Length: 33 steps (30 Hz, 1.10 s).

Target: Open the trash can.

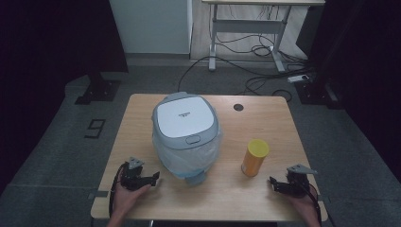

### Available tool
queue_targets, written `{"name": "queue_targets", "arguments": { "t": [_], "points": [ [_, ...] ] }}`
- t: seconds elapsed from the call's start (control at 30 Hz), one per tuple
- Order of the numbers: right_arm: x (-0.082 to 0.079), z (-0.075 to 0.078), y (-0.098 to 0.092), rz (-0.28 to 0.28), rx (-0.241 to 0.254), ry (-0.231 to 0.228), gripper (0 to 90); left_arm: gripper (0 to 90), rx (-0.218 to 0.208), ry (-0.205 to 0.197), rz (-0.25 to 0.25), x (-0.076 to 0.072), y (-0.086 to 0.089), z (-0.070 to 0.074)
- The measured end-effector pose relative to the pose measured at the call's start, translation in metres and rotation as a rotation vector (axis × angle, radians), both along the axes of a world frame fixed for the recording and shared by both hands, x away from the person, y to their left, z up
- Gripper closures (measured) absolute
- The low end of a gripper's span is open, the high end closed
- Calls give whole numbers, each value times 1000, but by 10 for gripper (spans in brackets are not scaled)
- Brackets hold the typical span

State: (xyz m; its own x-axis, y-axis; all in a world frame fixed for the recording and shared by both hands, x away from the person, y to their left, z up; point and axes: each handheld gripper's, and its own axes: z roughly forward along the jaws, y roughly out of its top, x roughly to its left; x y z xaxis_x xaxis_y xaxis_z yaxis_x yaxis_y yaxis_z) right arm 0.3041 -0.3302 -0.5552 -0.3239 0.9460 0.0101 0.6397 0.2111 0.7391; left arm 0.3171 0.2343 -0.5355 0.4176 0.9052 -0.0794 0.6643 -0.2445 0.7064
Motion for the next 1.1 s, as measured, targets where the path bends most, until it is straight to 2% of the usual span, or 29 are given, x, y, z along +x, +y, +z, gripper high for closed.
{"name": "queue_targets", "arguments": {
  "t": [0.3, 0.53, 0.93, 1.1],
  "points": [
    [0, 0, -1, 9, -1, -1, 134, 157, -9, -2, 1, -1, 2, 2],
    [0, 0, -2, 14, -2, -2, 136, 235, -37, -29, -9, -6, 4, 9],
    [0, 0, -2, 18, -2, -3, 137, 363, -76, -53, -16, -13, 5, 20],
    [0, 0, -2, 18, -2, -3, 137, 453, -88, -109, -9, -20, 7, 34]
  ]
}}
